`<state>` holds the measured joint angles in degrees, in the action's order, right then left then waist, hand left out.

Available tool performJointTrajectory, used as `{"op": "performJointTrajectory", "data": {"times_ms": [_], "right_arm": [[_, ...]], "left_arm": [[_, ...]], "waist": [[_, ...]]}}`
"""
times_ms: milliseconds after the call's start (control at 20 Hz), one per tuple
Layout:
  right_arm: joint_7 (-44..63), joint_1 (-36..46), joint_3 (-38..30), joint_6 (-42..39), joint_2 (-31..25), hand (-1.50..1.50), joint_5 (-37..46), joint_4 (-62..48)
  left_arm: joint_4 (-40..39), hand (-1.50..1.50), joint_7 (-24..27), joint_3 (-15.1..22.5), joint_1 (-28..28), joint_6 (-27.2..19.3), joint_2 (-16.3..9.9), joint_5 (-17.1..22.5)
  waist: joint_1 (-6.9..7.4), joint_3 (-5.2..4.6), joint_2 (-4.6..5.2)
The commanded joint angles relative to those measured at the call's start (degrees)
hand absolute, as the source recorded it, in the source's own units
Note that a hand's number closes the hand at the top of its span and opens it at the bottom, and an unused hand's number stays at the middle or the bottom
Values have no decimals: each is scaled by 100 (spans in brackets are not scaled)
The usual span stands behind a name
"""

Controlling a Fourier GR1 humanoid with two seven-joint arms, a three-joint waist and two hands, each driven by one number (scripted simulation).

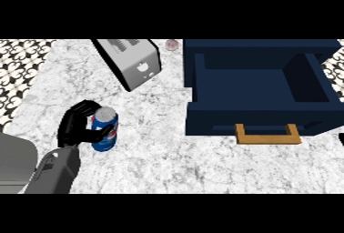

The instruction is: Pick up the can, place it into the drawer and close the drawer

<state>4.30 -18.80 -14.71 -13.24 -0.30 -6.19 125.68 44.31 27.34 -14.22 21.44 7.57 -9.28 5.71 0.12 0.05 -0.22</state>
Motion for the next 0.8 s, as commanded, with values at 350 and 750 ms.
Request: {"op": "performJointTrajectory", "data": {"times_ms": [350, 750], "right_arm": [[170, 511, -89, 196, -115, -150, 31, -267], [-15, -79, -96, -63, 1, -150, -108, 21]], "left_arm": [[2594, 150, -1675, 910, -346, -970, 711, -220], [3705, 150, -2850, 1367, 252, -1523, 898, -530]], "waist": [[12, -1, 9], [-44, -2, 10]]}}
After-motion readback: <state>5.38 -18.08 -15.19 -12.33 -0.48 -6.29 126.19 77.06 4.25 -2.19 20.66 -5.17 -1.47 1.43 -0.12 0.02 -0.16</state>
